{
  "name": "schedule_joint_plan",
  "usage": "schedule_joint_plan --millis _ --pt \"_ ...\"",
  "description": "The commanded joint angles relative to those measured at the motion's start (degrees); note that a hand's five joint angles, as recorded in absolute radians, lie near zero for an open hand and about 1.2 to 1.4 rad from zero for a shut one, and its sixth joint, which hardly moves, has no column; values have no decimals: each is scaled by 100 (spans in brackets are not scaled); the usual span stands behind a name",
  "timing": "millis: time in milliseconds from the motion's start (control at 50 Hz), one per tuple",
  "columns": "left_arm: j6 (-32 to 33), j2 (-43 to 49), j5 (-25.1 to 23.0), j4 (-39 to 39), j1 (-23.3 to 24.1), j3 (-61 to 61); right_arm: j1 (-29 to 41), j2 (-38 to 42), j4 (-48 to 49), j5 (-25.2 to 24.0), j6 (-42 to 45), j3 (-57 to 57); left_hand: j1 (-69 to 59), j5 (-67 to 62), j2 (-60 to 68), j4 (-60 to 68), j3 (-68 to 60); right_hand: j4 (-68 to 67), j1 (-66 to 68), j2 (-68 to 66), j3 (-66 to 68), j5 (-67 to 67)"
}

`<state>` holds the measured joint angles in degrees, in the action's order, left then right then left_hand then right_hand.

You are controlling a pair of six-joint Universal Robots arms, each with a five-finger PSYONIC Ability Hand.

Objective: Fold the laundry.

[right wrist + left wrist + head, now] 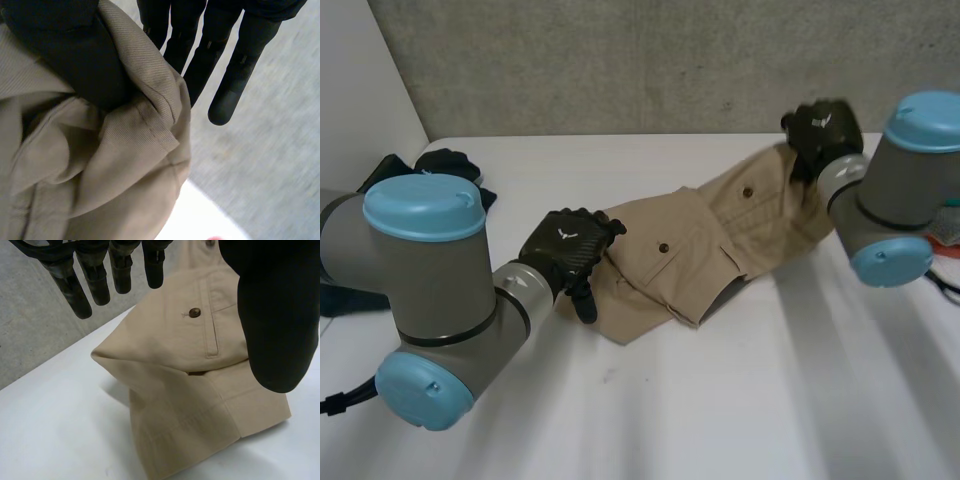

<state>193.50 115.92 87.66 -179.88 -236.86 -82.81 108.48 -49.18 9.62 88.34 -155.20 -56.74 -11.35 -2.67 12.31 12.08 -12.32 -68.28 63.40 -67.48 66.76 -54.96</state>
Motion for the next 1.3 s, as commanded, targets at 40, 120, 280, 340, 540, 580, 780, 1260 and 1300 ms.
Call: schedule_joint_plan --millis 40,120,280,340,540,580,780,1260,1300 --pt "-14 -157 50 146 -26 72 -73 -250 173 208 456 57 135 267 -231 -208 232 3255 -2767 3175 -3103 2923" --pt "-84 -386 120 190 -114 -15 32 -495 -477 771 430 146 135 267 -231 -208 232 5372 -4884 5292 -5220 5040" --pt "-479 -895 357 190 -448 -288 945 -1681 -1356 948 43 -529 135 267 -231 -208 232 5791 -5303 5711 -5639 5459" --pt "-594 -1010 349 190 -562 -428 1201 -1849 -1585 965 -18 -803 135 267 -231 -208 232 5827 -5339 5747 -5675 5495" --pt "-805 -1247 41 -3 -1107 -1009 2370 -1526 -1753 895 -1389 -2077 135 267 -231 -208 232 5711 -5223 5631 -5559 5379" --pt "-805 -1230 6 -3 -1177 -1061 2484 -1202 -1578 921 -1643 -2122 135 267 -231 -208 232 5526 -5038 5446 -5374 5194" --pt "-937 -1230 -29 -3 -1274 -1158 2371 30 -725 1484 -1566 -1674 135 267 -231 -208 232 4533 -4045 4452 -4381 4200" --pt "-1824 -115 94 216 -616 -52 2160 -1769 41 852 174 -2333 135 267 -231 -208 232 -1172 1660 -1252 1324 -1504" --pt "-1921 175 120 330 -528 238 2168 -2209 -257 676 210 -2429 135 267 -231 -208 232 -1172 1660 -1252 1324 -1504"
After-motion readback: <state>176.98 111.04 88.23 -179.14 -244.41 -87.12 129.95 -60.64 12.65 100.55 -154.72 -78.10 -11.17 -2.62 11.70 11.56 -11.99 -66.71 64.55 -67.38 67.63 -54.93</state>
